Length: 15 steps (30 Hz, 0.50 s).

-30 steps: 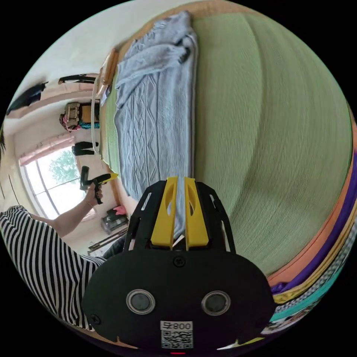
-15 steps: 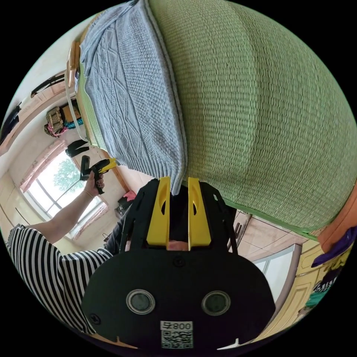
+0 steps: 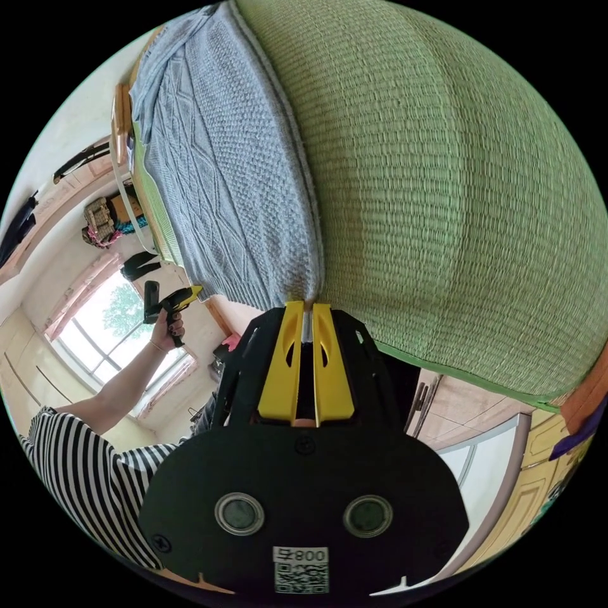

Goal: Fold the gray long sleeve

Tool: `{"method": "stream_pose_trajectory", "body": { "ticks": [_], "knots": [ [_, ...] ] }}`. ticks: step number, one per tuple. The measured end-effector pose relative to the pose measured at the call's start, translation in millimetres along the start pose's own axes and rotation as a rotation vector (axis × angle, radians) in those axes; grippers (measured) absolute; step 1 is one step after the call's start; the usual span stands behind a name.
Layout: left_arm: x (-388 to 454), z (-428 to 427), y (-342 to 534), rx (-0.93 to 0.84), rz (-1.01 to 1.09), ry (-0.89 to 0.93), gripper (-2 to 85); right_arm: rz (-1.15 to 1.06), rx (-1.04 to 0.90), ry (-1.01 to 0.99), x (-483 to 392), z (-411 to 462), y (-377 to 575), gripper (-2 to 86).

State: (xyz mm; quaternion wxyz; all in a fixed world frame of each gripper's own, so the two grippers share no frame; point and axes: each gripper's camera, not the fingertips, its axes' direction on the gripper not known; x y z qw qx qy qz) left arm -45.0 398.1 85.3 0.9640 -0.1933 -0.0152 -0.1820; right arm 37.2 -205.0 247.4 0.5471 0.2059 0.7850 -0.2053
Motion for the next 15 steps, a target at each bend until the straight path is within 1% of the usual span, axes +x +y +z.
{"method": "stream_pose_trajectory", "body": {
  "ticks": [8, 15],
  "knots": [
    [6, -16, 42, 0.018, 0.04, 0.05, 3.3, -0.001, 0.013, -0.01, 6, -10, 17, 1.3],
    [18, -32, 68, 0.034, 0.078, 0.103, 3.2, -0.054, 0.03, -0.039, -6, -31, 36, 0.9]
  ]
}}
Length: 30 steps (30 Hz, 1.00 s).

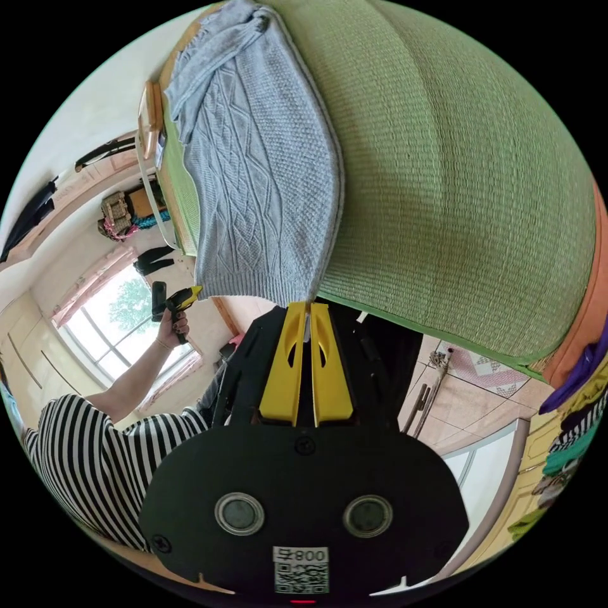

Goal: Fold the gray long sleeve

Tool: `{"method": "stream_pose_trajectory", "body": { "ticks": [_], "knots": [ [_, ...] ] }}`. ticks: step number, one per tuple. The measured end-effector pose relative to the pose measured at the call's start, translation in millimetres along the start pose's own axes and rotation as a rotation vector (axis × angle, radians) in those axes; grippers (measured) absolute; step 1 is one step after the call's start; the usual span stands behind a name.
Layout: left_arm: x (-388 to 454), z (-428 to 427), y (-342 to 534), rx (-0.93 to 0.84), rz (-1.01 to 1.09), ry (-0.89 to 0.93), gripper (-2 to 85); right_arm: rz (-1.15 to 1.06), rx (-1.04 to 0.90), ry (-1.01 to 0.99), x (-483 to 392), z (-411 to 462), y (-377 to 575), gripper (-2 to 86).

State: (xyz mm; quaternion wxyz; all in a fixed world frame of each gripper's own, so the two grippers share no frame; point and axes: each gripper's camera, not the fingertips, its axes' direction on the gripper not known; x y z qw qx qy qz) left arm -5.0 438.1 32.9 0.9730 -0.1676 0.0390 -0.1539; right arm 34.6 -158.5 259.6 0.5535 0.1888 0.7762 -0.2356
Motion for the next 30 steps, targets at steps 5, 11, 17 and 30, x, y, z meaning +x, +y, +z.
{"method": "stream_pose_trajectory", "body": {
  "ticks": [5, 11, 17, 30],
  "knots": [
    [16, -8, 9, -0.006, 0.036, 0.039, 3.1, -0.005, 0.034, -0.023, -10, -16, 9, 0.8],
    [36, -16, 7, -0.031, 0.081, 0.064, 3.0, -0.013, 0.049, -0.008, -23, -32, 16, 0.7],
    [55, -23, 0, -0.065, 0.094, 0.077, 3.0, -0.014, 0.08, -0.02, -35, -44, 23, 0.7],
    [109, -41, -15, 0.02, 0.061, 0.059, 2.9, -0.085, 0.047, -0.084, -37, -75, 9, 0.6]
  ]
}}
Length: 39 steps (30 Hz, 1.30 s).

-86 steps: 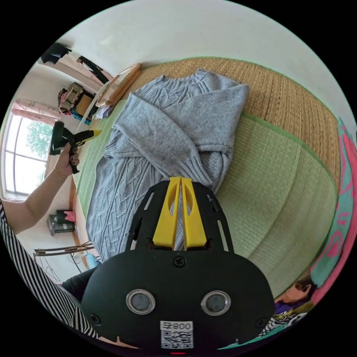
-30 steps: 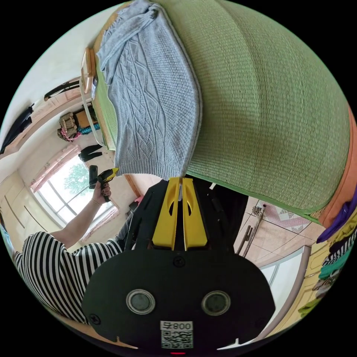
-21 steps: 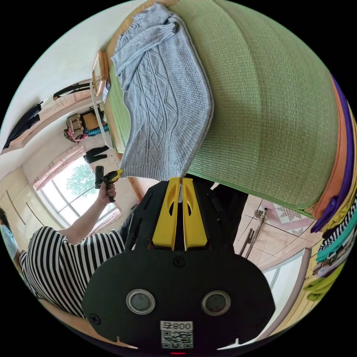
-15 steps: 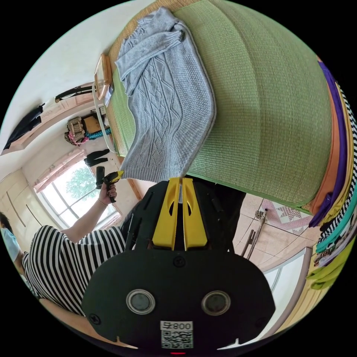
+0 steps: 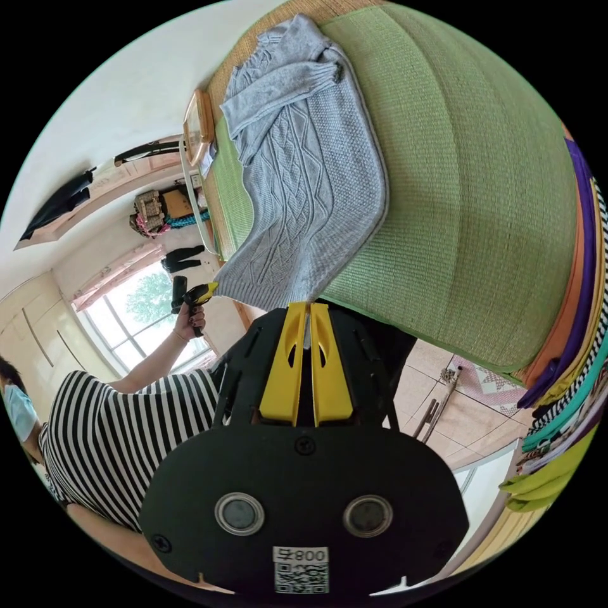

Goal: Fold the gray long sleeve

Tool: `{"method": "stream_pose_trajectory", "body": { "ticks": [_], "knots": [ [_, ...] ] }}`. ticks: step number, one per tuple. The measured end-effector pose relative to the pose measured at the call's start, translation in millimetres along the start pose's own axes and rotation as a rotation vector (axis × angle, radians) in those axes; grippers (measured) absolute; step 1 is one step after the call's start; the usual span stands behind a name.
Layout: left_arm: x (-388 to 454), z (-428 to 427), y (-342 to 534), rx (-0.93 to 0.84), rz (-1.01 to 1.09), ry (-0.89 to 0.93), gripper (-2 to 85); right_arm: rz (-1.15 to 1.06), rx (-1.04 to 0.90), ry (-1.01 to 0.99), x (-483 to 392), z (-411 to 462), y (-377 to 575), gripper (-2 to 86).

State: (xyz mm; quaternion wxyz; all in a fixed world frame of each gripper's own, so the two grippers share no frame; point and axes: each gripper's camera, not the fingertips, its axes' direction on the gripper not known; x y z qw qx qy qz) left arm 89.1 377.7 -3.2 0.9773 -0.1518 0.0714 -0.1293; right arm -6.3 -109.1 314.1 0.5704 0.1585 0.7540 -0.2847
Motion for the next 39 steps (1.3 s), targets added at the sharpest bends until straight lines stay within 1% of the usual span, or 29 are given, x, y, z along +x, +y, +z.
{"method": "stream_pose_trajectory", "body": {
  "ticks": [6, 10, 20, 24, 28, 31, 34, 39],
  "knots": [
    [29, -8, -30, 0.07, 0.007, 0.025, 2.9, -0.07, 0.03, -0.032, -8, -33, -24, 0.6],
    [53, -19, -66, 0.107, 0.045, 0.028, 3.0, -0.117, 0.042, -0.033, -20, -51, -47, 0.6],
    [94, -34, -171, 0.135, 0.092, 0.028, 3.1, -0.099, 0.106, -0.08, -41, -82, -121, 0.8],
    [100, -32, -209, 0.146, 0.079, 0.028, 3.5, -0.019, 0.086, -0.044, -40, -85, -156, 1.0],
    [102, -24, -253, 0.167, 0.048, 0.061, 4.8, 0.082, 0.105, -0.117, -26, -88, -186, 1.6],
    [103, -20, -281, 0.188, 0.02, 0.075, 6.6, 0.142, 0.128, -0.11, -19, -92, -202, 2.1],
    [106, -21, -301, 0.223, 0.006, 0.067, 7.7, 0.188, 0.145, -0.083, -15, -95, -211, 2.8],
    [107, -33, -316, 0.279, 0.037, 0.074, 9.3, 0.205, 0.204, -0.036, -13, -106, -205, 5.3]
  ]
}}
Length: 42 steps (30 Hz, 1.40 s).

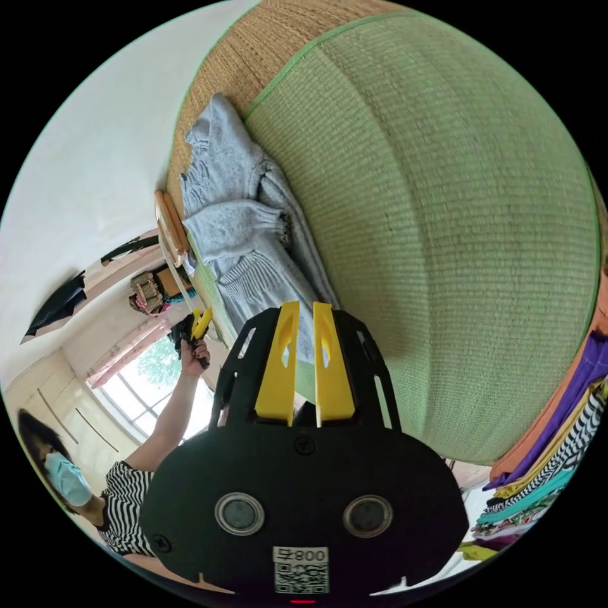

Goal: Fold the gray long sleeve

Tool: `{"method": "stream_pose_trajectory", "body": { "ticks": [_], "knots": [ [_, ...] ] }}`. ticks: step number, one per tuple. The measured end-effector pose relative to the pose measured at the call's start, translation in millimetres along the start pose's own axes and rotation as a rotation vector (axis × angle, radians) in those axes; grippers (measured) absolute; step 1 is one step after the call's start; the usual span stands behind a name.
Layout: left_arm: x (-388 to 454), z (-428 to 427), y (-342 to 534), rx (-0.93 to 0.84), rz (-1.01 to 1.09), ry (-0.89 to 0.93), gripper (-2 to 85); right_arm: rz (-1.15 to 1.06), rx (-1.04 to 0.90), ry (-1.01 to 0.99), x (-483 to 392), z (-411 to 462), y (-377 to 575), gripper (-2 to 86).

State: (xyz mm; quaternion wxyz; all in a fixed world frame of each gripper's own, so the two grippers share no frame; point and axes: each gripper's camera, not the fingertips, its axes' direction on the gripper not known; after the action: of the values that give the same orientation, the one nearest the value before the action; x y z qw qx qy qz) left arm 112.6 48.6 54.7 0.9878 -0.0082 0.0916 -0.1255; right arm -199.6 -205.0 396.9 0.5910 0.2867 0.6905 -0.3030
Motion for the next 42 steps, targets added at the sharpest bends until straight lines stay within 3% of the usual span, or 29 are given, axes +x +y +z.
{"method": "stream_pose_trajectory", "body": {
  "ticks": [3, 8, 19, 30, 34, 38, 42],
  "knots": [
    [-3, -5, -2, -0.007, 0.026, -0.081, 10.0, -0.033, -0.007, 0.02, 0, -2, 9, 6.5],
    [-20, 14, -3, -0.184, -0.018, -0.281, 10.3, -0.127, -0.069, 0.177, -14, 17, 32, 7.4],
    [-7, 40, -37, -0.294, 0.008, -0.303, 3.9, -0.147, -0.166, 0.217, -23, 43, 40, 4.2],
    [7, 20, -28, -0.282, 0.013, -0.221, 3.0, -0.182, -0.232, 0.057, -29, 15, 91, 2.5],
    [-3, 26, -34, -0.288, -0.042, -0.299, 3.6, -0.11, -0.251, 0.097, -14, 26, 93, 2.3],
    [12, 19, -45, -0.157, -0.03, -0.402, 3.8, -0.076, -0.182, 0.122, -16, 18, 89, 1.7],
    [39, 32, -56, -0.118, 0.074, -0.328, 4.2, -0.094, -0.077, 0.283, -43, 1, 95, 0.6]
  ]
}}
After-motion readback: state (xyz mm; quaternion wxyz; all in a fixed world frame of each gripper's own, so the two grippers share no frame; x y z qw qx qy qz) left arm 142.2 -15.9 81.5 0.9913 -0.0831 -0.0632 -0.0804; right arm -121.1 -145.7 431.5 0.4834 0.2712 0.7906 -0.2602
